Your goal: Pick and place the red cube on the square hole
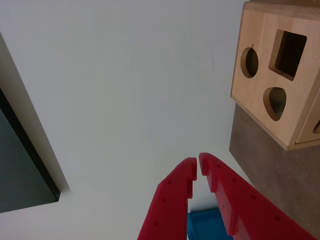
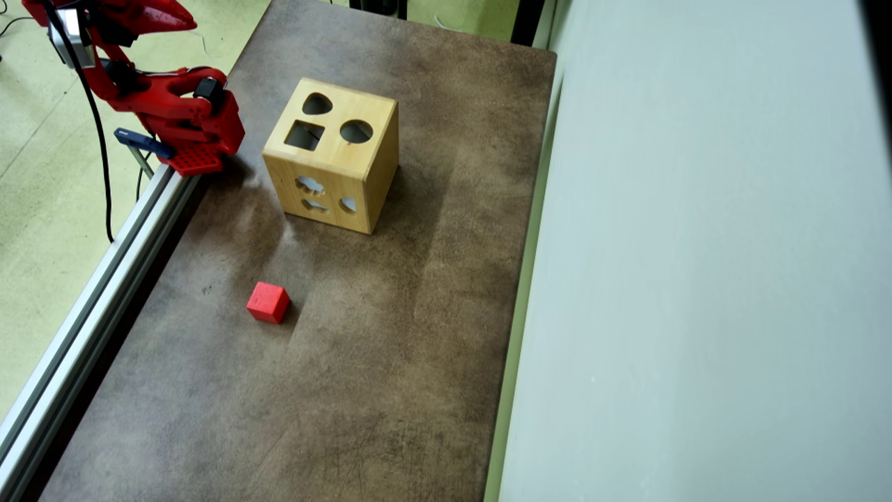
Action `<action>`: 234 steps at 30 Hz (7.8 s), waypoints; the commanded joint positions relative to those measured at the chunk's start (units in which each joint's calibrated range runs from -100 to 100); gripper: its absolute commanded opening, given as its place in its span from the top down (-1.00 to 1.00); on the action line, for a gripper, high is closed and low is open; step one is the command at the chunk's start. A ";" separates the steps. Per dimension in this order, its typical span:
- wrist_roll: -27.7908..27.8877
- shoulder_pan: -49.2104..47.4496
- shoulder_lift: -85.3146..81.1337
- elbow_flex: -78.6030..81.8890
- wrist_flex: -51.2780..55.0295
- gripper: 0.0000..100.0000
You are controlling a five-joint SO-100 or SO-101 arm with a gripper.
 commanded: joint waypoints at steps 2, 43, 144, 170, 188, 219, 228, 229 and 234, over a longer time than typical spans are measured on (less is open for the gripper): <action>-0.10 -0.08 0.26 0.12 0.41 0.97; -0.10 -0.08 0.26 0.12 0.41 0.97; -12.80 44.94 96.74 -4.08 -25.80 0.96; -17.92 44.94 99.12 -4.08 -25.24 -0.37; -18.07 44.13 116.53 -5.33 -30.63 -0.46; -24.27 37.81 124.93 -4.35 -39.48 -0.47; -24.22 38.33 125.02 -4.26 -39.40 -0.47; -24.22 38.33 125.02 -4.17 -38.99 -0.47; -23.39 38.41 125.10 -4.08 -38.67 -0.47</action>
